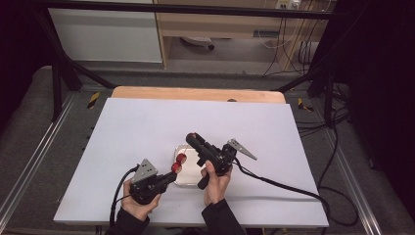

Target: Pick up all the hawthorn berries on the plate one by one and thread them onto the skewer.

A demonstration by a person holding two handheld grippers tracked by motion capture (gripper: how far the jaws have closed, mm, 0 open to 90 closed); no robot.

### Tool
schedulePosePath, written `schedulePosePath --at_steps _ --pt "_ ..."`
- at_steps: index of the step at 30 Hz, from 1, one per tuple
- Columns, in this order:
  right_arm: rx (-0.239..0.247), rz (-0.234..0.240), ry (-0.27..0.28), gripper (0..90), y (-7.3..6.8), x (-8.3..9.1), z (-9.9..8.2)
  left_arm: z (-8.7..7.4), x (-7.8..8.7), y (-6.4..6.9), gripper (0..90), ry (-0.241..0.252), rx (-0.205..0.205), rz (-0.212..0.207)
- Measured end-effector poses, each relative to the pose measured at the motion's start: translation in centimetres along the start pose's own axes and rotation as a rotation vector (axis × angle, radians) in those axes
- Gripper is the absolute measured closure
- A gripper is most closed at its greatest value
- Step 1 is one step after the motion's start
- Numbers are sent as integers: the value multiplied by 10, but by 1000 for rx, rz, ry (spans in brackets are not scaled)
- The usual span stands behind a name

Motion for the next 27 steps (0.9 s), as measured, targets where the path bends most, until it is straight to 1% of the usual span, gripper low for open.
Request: schedulePosePath --at_steps 8,22,25,27 --pt "5 2 -23 622 0 0 -2 -1 0 -1 881 -4 2 2" --pt "-9 6 -56 622 0 0 -1 0 2 -3 881 0 -3 6" --pt "-10 4 -66 622 1 0 -2 -1 1 -3 881 -2 -11 10" --pt "-13 5 -80 622 2 -1 -5 -1 1 -3 881 -2 -8 9"
Point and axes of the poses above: each handheld gripper's, and its own axes: x roughly backward along the jaws, z roughly out of its top, y roughly to its right, the point moved 10 cm from there along -x, roughly forward along the jaws, and after that the axes turned 5 degrees about -y, right-handed, at the moved point
